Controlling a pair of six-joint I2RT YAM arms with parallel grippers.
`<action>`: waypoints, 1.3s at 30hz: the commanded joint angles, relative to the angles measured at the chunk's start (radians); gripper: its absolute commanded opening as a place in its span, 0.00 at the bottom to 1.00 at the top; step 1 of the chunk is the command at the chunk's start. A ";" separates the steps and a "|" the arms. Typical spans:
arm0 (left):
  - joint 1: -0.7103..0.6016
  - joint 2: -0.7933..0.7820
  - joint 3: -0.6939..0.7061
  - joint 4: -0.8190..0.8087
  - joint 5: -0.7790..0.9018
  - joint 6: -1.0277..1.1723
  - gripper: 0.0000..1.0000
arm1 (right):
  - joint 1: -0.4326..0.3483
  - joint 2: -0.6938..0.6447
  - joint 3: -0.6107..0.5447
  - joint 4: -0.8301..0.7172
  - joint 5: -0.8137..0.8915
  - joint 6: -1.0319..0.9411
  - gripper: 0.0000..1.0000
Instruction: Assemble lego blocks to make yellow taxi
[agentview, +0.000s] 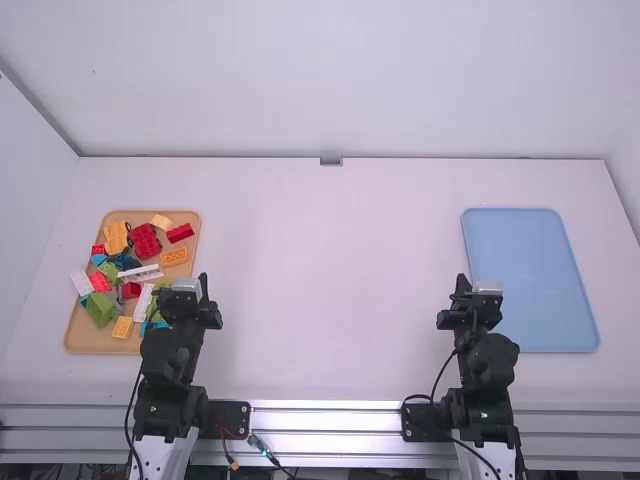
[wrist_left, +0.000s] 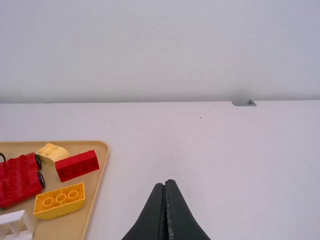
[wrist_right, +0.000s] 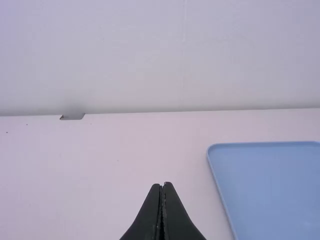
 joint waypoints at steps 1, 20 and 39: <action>0.000 0.000 0.000 0.000 0.000 0.000 0.00 | 0.000 0.000 0.000 0.000 -0.001 0.000 0.00; -0.005 0.143 0.140 -0.039 -0.073 0.001 0.15 | 0.019 0.159 0.109 0.031 0.000 -0.016 0.15; 0.168 0.663 0.646 -0.244 -0.103 -0.032 0.50 | 0.061 0.581 0.393 0.112 0.000 -0.053 0.50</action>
